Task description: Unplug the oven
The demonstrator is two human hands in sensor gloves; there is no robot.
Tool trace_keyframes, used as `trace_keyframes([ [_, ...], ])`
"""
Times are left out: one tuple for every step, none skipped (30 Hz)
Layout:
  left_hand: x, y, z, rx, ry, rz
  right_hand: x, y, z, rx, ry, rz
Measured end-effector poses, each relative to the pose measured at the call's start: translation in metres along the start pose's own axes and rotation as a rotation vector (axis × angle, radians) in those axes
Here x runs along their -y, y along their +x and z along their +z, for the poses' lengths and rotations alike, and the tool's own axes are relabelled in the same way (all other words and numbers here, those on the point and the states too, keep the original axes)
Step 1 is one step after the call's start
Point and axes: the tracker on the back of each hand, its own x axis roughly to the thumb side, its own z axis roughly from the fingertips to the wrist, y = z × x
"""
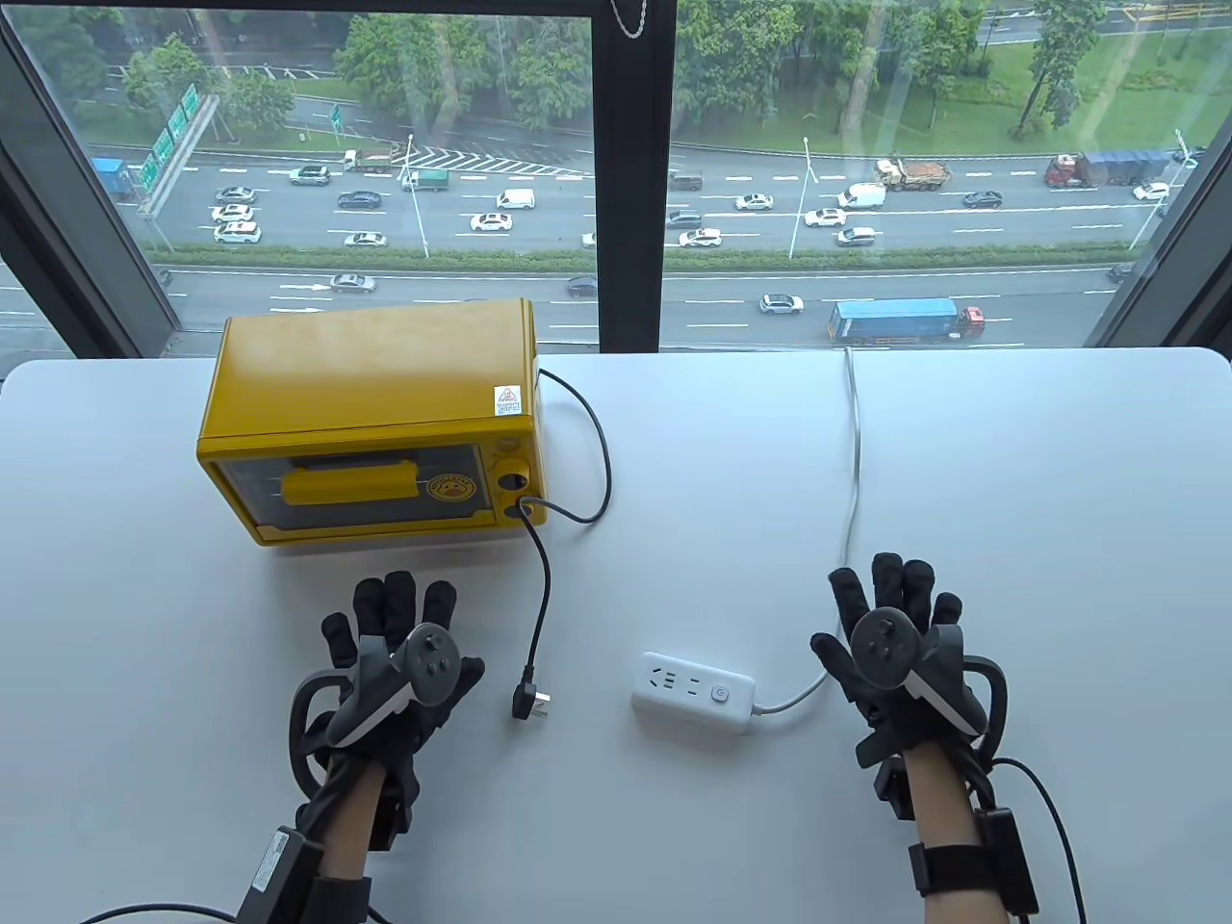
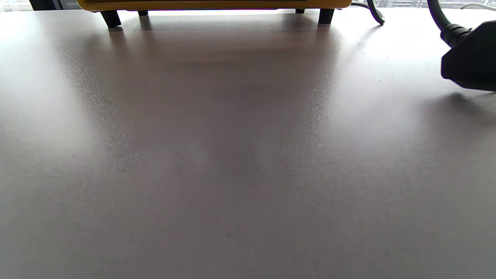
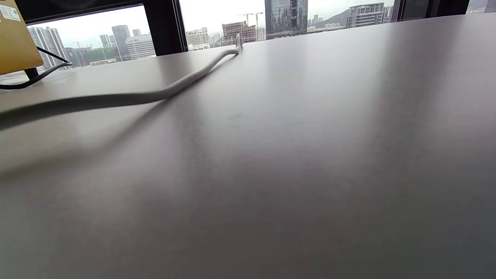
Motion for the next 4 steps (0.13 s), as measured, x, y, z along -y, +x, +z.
trace_keyframes([
  [0.0001, 0.0, 0.0002, 0.002, 0.001, 0.001, -0.0002, 0.0, 0.0001, 0.001, 0.0, 0.001],
  [0.0006, -0.0002, -0.0003, 0.005, 0.002, 0.003, -0.0004, -0.0002, 0.0005, 0.003, 0.002, 0.004],
  [0.0006, -0.0003, -0.0003, 0.005, 0.004, 0.006, -0.0008, -0.0006, 0.0012, 0.002, 0.003, 0.004],
  [0.001, -0.0005, -0.0008, 0.005, 0.004, 0.007, -0.0014, -0.0009, 0.0016, 0.003, 0.006, -0.001],
])
